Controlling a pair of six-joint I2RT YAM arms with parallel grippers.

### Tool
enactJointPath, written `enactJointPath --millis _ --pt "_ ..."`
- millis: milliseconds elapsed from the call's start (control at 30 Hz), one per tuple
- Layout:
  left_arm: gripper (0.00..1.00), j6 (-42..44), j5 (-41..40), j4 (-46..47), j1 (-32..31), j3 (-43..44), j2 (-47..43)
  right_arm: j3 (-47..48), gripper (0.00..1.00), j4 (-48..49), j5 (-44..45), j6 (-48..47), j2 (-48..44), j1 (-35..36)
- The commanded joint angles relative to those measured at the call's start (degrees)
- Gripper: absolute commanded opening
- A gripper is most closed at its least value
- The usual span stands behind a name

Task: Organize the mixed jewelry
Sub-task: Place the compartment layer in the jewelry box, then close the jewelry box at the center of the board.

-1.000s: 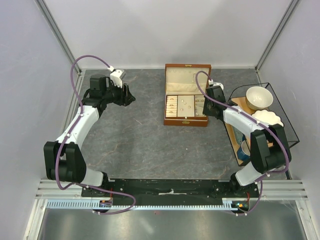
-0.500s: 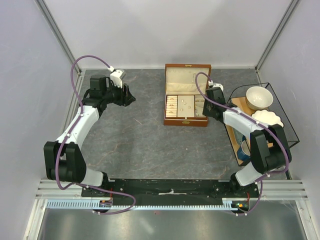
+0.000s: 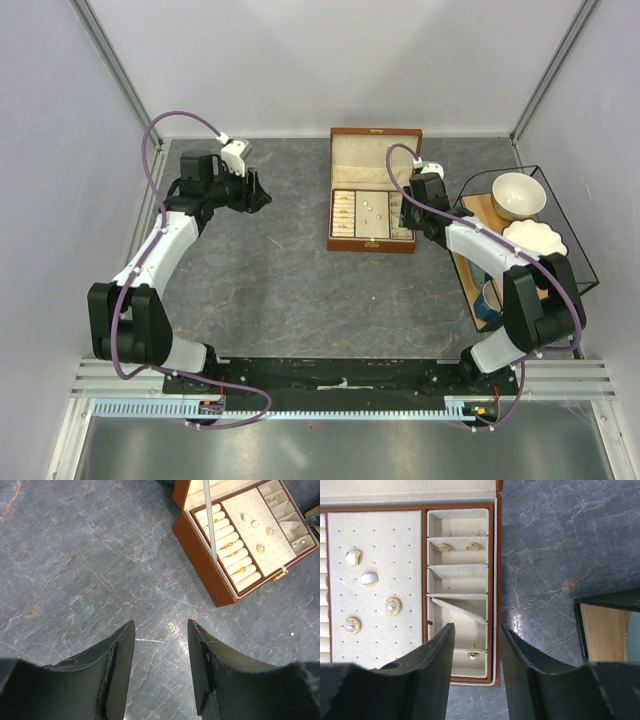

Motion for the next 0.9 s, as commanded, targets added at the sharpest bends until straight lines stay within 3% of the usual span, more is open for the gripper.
enactJointPath --millis 0,167,300,333,367,400,433,600,733,867 --pt "0.54 -0.26 1.12 2.09 -1.18 1.13 0.29 1.80 0.49 0.22 0.55 -1.68 -4.54 0.16" --pt "0.56 4.30 -1.86 1.48 -5.92 8.50 4.59 5.23 0.55 -0.31 0.64 -4.94 -6.56 0.16" --pt "0.61 9.49 -0.74 -3.60 -9.00 25.60 15.54 8.31 0.85 -1.72 -1.30 -7.31 -8.59 0.25" --pt "0.65 10.28 0.23 -4.23 -8.92 28.70 17.50 8.22 0.92 -1.54 -2.69 -8.01 -9.03 0.16" --pt "0.83 11.07 1.54 -4.76 -9.01 31.43 19.69 8.05 0.96 -1.89 -3.23 -8.89 -9.73 0.16" --pt "0.91 11.78 3.56 -5.20 -9.09 35.90 23.02 7.70 0.98 -1.89 -3.67 -9.24 -10.08 0.16" --pt "0.93 13.09 4.71 -5.29 -9.27 37.86 25.06 7.35 0.98 -1.89 -4.45 -9.86 -10.35 0.07" --pt "0.95 15.91 8.24 -8.45 -10.67 52.16 35.69 4.97 0.98 -1.54 -7.27 -10.30 -11.58 -0.19" --pt "0.96 16.88 11.04 -6.71 -11.20 56.85 41.85 4.18 0.98 -1.19 -9.21 -10.30 -12.28 -0.19" --pt "0.97 18.02 19.38 -4.69 -11.73 60.63 47.56 3.13 0.98 -0.58 -9.73 -10.39 -12.99 -0.72"
